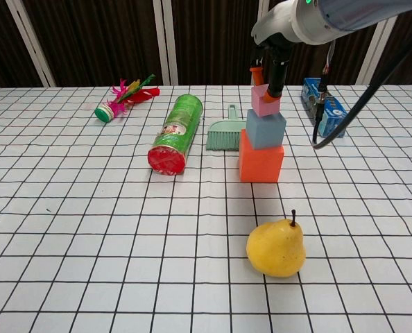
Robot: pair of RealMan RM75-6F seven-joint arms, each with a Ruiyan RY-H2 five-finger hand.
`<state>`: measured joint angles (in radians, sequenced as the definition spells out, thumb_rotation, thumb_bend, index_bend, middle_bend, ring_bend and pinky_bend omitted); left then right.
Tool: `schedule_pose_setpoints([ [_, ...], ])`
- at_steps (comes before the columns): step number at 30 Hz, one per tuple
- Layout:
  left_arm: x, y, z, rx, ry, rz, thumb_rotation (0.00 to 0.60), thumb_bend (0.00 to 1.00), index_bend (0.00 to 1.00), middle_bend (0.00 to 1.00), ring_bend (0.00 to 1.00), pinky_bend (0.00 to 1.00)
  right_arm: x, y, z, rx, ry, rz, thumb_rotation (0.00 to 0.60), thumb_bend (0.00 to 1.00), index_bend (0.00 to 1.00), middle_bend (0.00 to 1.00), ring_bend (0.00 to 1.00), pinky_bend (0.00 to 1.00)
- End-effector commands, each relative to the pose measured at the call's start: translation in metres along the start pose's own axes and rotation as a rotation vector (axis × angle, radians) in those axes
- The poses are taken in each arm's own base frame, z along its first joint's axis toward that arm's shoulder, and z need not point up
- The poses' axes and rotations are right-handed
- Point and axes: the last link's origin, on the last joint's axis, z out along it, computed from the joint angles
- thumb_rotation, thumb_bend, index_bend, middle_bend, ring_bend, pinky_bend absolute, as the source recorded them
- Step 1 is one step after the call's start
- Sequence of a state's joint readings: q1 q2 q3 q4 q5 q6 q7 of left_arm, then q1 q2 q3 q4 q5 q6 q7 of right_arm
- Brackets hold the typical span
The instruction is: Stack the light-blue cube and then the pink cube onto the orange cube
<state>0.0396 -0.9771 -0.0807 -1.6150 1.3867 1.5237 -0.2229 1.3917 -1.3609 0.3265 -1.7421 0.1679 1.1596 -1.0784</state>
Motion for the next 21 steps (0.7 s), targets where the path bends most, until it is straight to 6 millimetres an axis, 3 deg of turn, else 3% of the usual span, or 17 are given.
schedule_pose_setpoints([
  [1,-0.0001,0.0001,0.0003,0.000,-0.001,0.000,0.600,0.16,0.15,0.00,0.00,0.00,-0.0007,0.0005,0.0002,-0.002,-0.001,-0.002,0.600,0.41,0.48,0.04,0.03,0.04],
  [21,0.0000,0.0003,0.0003,0.002,0.002,0.001,0.600,0.16,0.15,0.00,0.00,0.00,-0.0039,0.0027,0.0016,0.006,-0.019,-0.003,0.600,0.40,0.48,0.04,0.03,0.04],
])
